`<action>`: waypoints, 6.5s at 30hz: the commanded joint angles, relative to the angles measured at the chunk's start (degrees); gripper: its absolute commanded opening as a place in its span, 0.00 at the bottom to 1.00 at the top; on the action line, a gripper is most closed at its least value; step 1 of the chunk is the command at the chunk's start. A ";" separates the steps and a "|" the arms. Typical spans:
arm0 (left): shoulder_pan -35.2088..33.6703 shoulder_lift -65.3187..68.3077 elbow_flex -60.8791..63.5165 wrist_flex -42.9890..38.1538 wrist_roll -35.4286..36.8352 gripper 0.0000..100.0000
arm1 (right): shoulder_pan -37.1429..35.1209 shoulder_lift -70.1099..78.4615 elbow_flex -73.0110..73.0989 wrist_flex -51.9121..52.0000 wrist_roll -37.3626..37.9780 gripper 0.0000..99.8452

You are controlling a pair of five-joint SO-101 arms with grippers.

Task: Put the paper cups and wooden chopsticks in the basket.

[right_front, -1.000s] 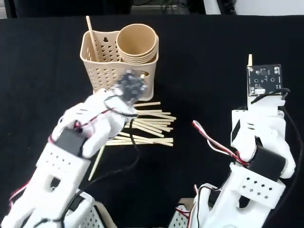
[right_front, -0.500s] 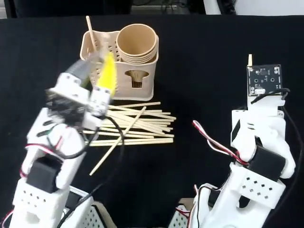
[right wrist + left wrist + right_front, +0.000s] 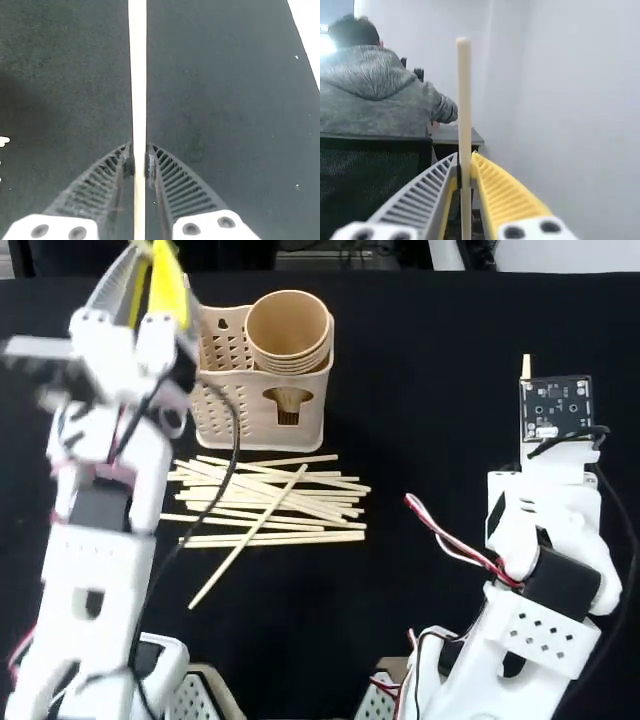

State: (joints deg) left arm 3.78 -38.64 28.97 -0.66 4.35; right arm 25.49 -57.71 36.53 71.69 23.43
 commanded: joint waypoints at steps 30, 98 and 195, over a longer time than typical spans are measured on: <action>-2.42 14.59 -7.69 22.33 0.09 0.21 | -3.43 -0.57 -1.63 -3.43 -0.09 0.01; -27.21 -65.67 39.87 61.80 6.15 0.21 | -52.13 57.45 -8.75 -110.59 -25.76 0.01; -4.79 -63.65 50.86 72.44 -25.05 0.22 | -23.38 -32.57 1.80 20.31 2.90 0.08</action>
State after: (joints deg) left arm -3.69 -103.69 84.09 70.90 -17.10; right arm 1.14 -94.11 40.66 92.88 16.75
